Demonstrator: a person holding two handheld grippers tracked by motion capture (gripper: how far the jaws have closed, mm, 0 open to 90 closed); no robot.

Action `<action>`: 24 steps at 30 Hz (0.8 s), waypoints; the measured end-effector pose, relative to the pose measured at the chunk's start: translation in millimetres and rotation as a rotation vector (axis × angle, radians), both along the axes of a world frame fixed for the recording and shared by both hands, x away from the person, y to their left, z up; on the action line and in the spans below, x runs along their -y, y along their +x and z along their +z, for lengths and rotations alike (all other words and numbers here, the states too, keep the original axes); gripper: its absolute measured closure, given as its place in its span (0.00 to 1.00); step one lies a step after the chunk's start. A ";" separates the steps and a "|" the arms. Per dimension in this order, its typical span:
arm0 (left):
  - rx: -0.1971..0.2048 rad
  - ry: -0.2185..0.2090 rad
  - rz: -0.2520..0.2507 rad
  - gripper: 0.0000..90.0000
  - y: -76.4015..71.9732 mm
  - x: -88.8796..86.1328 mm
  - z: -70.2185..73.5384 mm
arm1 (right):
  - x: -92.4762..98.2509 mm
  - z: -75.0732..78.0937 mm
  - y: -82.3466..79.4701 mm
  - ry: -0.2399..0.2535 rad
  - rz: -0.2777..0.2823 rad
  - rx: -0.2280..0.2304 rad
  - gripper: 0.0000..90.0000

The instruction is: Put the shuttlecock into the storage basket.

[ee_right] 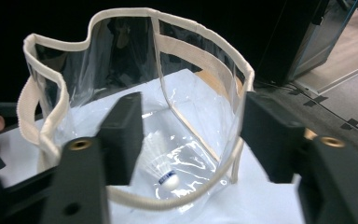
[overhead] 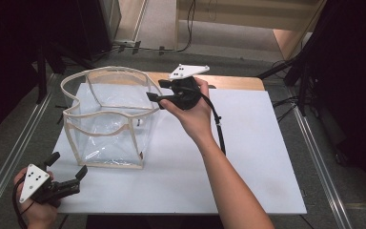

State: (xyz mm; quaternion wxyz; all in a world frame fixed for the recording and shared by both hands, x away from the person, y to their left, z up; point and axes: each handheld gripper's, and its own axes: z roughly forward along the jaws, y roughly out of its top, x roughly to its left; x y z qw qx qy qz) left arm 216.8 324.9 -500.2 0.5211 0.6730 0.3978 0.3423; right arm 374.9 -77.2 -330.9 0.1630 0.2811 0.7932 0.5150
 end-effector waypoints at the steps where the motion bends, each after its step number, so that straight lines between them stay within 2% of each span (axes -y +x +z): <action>1: 0.001 -0.001 -0.001 0.00 0.0 0.1 -0.1 | 5.2 0.5 -1.7 0.007 0.008 0.001 0.32; 2: 0.000 -0.001 -0.001 0.00 0.1 0.1 -0.1 | 5.2 0.5 -1.7 0.007 0.008 0.001 0.32; 5: 0.000 -0.001 0.000 0.00 0.1 0.1 -0.1 | 12.5 0.9 -5.2 0.027 0.033 -0.003 0.22; 7: 0.000 -0.001 0.000 0.00 0.1 0.2 -0.1 | 16.7 0.0 -8.2 0.033 0.029 0.004 0.11; 9: 0.000 -0.001 -0.001 0.00 0.0 0.2 -0.1 | 21.1 -1.2 -11.0 0.037 0.033 -0.001 0.09; 11: 0.000 -0.001 -0.001 0.00 0.0 0.1 -0.1 | 25.4 -2.3 -13.6 0.045 0.035 0.003 0.00; 14: 0.000 -0.001 0.000 0.00 0.2 0.1 -0.1 | 30.8 -4.8 -17.4 0.050 0.008 0.004 0.00; 18: 0.000 0.000 0.000 0.00 0.1 0.1 -0.1 | 36.8 -9.4 -22.5 0.039 0.002 0.018 0.00; 24: 0.000 0.001 0.000 0.00 0.1 0.2 -0.2 | 47.5 -15.6 -28.8 0.048 0.003 0.020 0.00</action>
